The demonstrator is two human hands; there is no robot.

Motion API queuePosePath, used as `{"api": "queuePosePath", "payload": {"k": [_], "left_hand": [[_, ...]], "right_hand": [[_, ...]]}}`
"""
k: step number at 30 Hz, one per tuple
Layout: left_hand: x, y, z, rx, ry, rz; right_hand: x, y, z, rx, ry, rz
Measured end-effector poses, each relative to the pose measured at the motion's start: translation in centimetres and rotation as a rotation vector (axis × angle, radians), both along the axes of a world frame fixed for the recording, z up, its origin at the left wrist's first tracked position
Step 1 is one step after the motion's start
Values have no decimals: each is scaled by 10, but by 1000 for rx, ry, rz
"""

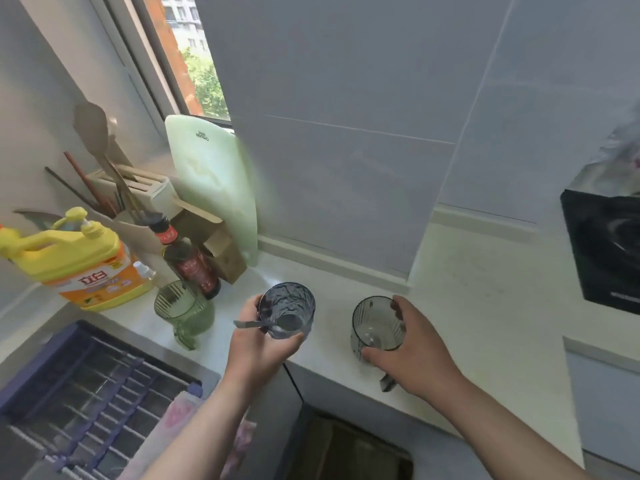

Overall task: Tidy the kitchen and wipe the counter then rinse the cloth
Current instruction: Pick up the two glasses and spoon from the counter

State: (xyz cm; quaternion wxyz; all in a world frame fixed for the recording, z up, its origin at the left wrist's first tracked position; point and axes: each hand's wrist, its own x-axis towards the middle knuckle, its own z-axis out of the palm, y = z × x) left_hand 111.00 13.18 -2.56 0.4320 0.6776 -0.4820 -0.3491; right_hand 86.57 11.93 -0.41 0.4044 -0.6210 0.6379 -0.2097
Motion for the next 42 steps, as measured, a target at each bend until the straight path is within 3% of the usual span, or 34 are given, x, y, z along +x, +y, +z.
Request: {"api": "queuePosePath", "payload": {"k": [15, 42], "left_hand": [[48, -133, -74, -51, 63, -89], [42, -167, -94, -19, 96, -151]], "right_hand": [[104, -111, -41, -72, 106, -87], [91, -134, -71, -96, 85, -139]]}}
